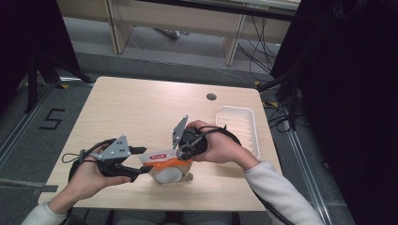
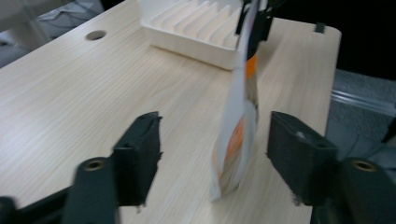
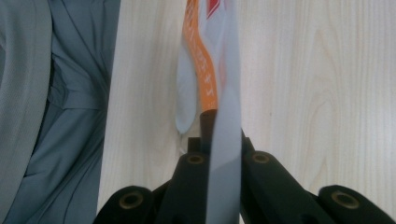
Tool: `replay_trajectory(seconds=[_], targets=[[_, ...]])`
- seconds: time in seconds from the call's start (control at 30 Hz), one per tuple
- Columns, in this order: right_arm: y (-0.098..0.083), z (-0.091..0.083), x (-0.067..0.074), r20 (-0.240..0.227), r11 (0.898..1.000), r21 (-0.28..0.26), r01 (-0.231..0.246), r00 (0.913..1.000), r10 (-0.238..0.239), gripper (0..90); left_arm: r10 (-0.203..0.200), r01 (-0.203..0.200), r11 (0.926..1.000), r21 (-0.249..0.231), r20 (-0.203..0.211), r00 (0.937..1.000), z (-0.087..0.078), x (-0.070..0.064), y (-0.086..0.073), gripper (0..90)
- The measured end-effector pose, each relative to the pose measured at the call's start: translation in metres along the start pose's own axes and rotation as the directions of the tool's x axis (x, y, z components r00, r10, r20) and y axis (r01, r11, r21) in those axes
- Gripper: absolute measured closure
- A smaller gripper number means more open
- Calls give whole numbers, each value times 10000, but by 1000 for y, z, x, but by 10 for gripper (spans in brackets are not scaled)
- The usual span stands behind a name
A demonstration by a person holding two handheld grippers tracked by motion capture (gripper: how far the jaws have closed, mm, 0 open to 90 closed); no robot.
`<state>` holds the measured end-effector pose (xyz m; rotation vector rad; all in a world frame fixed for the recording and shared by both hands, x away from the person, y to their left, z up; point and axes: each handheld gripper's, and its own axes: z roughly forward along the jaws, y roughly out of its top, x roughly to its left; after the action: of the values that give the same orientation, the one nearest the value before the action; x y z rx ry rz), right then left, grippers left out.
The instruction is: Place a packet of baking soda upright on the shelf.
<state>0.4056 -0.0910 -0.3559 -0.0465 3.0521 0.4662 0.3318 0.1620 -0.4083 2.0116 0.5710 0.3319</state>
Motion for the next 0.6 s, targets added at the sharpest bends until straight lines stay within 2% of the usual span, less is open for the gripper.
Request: replay_trajectory(seconds=[0.03,0.13,0.2,0.23,0.27,0.3,0.33,0.37,0.4,0.47,0.5,0.53,0.57,0.6], targets=[[2,-2,-5,69,9988,-222,445,9990,-443,900,-188,187,9998,-74,-197,9996,-6,2,-9,278],[3,-5,-5,83,9997,-100,225,9997,-224,900,-332,329,9994,-83,-431,9985,-11,2,-19,251],[5,-8,-7,146,9998,3,205,9997,-205,900,-839,834,9965,-110,-517,9951,-14,0,-35,245],[5,-9,-6,140,9999,91,106,9998,-107,900,-839,834,9965,-110,-517,9951,-14,0,-35,244],[6,-11,-8,225,9997,202,158,9996,-163,900,-1019,1015,9948,-117,-474,9937,-15,-1,-46,242],[7,-11,-10,238,9993,133,355,9991,-358,900,-1019,1015,9948,-117,-474,9937,-15,-1,-46,241],[7,-12,-9,237,9996,182,213,9995,-217,900,-1225,1218,9924,-155,-569,9908,-16,-3,-56,241],[7,-13,-11,268,9991,186,372,9989,-377,900,-1242,1232,9922,-200,-581,9906,-16,-3,-60,241],[8,-14,-11,276,9996,212,186,9994,-191,900,-1334,1322,9910,-216,-678,9887,-16,-4,-64,241],[8,-15,-13,308,9994,225,247,9992,-254,900,-1002,991,9949,-182,-698,9925,-15,-2,-70,241],[8,-16,-13,235,9998,154,136,9996,-140,900,-1220,1205,9924,-246,-762,9896,-14,-2,-74,240],[8,-17,-13,332,9993,345,124,9994,-136,900,-1380,1365,9904,-232,-813,9871,-13,-2,-76,239],[8,-18,-12,255,9997,228,-49,9997,43,900,-1387,1372,9903,-235,-849,9867,-12,-2,-77,239],[8,-19,-15,324,9992,286,276,9991,-285,900,-1447,1424,9893,-314,-857,9858,-10,-2,-78,238]])
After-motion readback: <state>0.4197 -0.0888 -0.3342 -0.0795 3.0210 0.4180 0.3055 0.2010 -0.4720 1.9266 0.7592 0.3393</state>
